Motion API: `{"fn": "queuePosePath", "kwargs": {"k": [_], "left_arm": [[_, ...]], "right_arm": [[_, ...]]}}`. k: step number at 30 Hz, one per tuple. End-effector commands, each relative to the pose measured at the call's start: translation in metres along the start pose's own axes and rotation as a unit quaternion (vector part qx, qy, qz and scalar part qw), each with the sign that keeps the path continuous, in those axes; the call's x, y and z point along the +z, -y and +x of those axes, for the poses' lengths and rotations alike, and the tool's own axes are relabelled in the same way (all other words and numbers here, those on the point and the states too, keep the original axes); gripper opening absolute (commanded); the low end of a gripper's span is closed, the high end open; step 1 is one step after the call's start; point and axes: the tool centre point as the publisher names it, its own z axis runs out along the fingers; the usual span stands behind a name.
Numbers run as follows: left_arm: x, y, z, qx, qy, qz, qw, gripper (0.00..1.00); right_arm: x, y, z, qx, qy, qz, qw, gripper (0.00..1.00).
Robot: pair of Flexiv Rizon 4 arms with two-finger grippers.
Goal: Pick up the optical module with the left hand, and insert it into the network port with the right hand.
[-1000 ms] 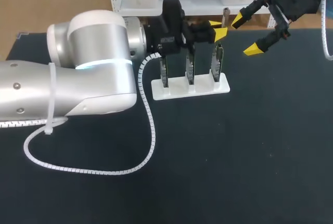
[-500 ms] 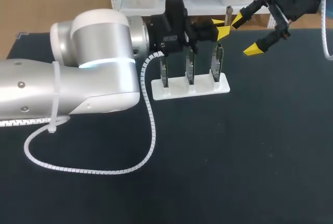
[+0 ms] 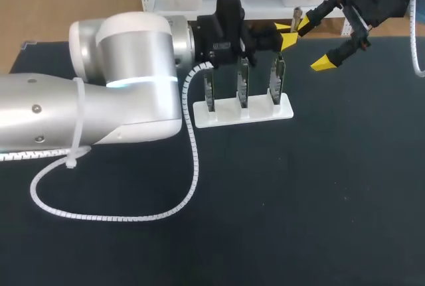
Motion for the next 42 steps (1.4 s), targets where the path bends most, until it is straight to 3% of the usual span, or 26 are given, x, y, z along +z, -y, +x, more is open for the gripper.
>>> {"fn": "queuePosePath", "kwargs": {"k": [1,11,21,32,42], "left_arm": [[0.001,-0.002,0.0,0.0,-0.001,0.002,1.0,0.0],[0.001,-0.002,0.0,0.0,-0.001,0.002,1.0,0.0],[0.004,-0.019,-0.002,0.002,-0.016,0.0,1.0,0.0],[0.006,-0.019,0.0,0.0,-0.029,0.0,1.0,0.0],[0.006,-0.019,0.0,0.0,-0.029,0.0,1.0,0.0]], "right_arm": [[0.0,0.001,0.001,-0.001,0.001,-0.001,1.0,1.0],[0.0,0.001,0.001,-0.001,0.001,-0.001,1.0,1.0],[0.0,0.001,0.001,-0.001,0.001,-0.001,1.0,1.0],[0.0,0.001,0.001,-0.001,0.001,-0.001,1.0,1.0],[-0.019,0.017,0.0,-0.018,-0.02,0.001,1.0,1.0]]}}
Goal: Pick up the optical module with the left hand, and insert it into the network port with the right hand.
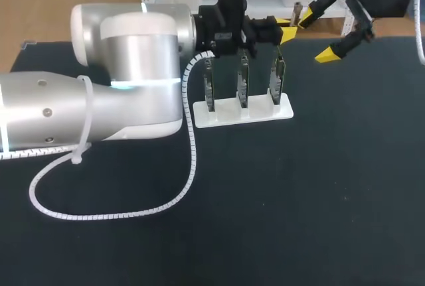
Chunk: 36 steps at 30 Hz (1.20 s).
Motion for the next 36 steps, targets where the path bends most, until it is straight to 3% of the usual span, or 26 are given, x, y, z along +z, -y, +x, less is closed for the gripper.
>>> {"fn": "queuePosePath", "kwargs": {"k": [1,21,26,29,36], "left_arm": [[0.001,-0.002,0.0,0.0,-0.002,0.002,1.0,0.0],[-0.009,-0.005,0.008,-0.017,0.0,-0.017,1.0,0.0],[-0.008,-0.004,0.01,-0.022,-0.002,-0.014,1.0,0.0],[-0.01,-0.004,0.01,-0.016,-0.03,-0.01,0.999,0.0],[-0.01,-0.004,0.01,-0.016,-0.03,-0.01,0.999,0.0]], "right_arm": [[-0.004,0.006,0.001,-0.004,-0.001,-0.002,1.0,1.0],[-0.017,0.011,-0.006,-0.029,-0.004,0.024,0.999,1.0],[-0.019,0.018,-0.015,-0.045,-0.003,0.026,0.999,1.0],[-0.016,0.023,-0.022,-0.055,-0.002,0.024,0.998,1.0],[-0.015,0.027,-0.039,-0.066,0.009,0.019,0.998,1.0]]}}
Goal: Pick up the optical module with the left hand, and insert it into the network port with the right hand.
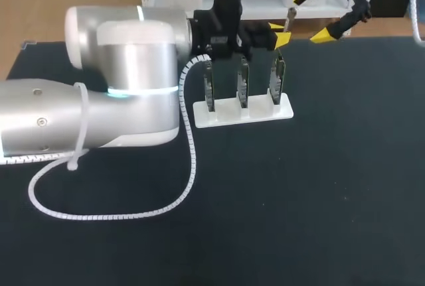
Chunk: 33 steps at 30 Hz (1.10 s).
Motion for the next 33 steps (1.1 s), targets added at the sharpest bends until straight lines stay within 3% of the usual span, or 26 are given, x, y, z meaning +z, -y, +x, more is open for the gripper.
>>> {"fn": "queuePosePath", "kwargs": {"k": [1,7,17,24,33], "left_arm": [[0.0,-0.003,-0.001,0.0,-0.007,0.006,1.0,0.0],[0.0,-0.003,-0.001,0.0,-0.007,0.006,1.0,0.0],[0.001,-0.001,0.001,-0.011,-0.003,0.001,1.0,0.0],[0.0,0.0,0.005,-0.021,0.002,-0.004,1.0,0.0],[0.002,0.001,0.007,-0.028,0.013,-0.011,0.999,0.0]], "right_arm": [[0.0,0.006,-0.007,-0.004,0.006,-0.008,1.0,1.0],[-0.003,0.001,-0.02,-0.017,0.023,0.009,1.0,1.0],[-0.014,-0.01,-0.022,-0.027,0.05,0.038,0.998,1.0],[-0.015,-0.011,-0.023,-0.026,0.054,0.033,0.998,1.0],[0.004,-0.009,-0.021,-0.017,0.08,0.009,0.997,1.0]]}}
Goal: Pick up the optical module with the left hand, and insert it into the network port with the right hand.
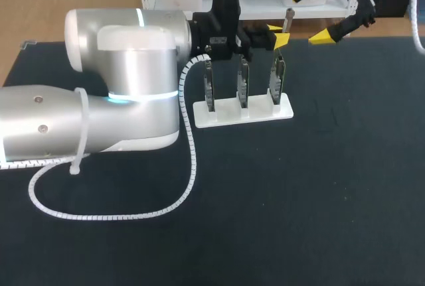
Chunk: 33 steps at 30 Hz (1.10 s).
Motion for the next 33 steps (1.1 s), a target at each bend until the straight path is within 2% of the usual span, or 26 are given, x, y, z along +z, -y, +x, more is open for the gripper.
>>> {"fn": "queuePosePath", "kwargs": {"k": [1,5,16,21,23,28,33], "left_arm": [[0.002,0.002,0.003,0.001,0.008,-0.006,1.0,0.0],[0.004,0.001,0.001,0.008,-0.005,0.001,1.0,0.0],[0.004,0.001,0.001,0.008,-0.005,0.001,1.0,0.0],[0.004,0.001,0.001,0.008,-0.005,0.001,1.0,0.0],[0.004,0.001,0.001,0.008,-0.005,0.001,1.0,0.0],[0.004,0.001,0.001,0.008,-0.005,0.001,1.0,0.0],[0.004,0.001,0.001,0.008,-0.005,0.001,1.0,0.0]], "right_arm": [[0.01,0.007,0.006,0.001,0.014,-0.013,1.0,1.0],[0.012,0.005,0.006,0.008,0.019,-0.017,1.0,1.0],[0.011,0.008,-0.005,0.016,0.032,-0.02,0.999,1.0],[0.015,0.011,-0.005,0.026,0.059,-0.019,0.998,1.0],[0.017,0.012,-0.006,0.025,0.071,-0.014,0.997,1.0],[0.018,0.01,-0.009,0.04,0.071,-0.012,0.997,1.0],[0.016,0.007,-0.013,0.048,0.091,0.01,0.995,1.0]]}}
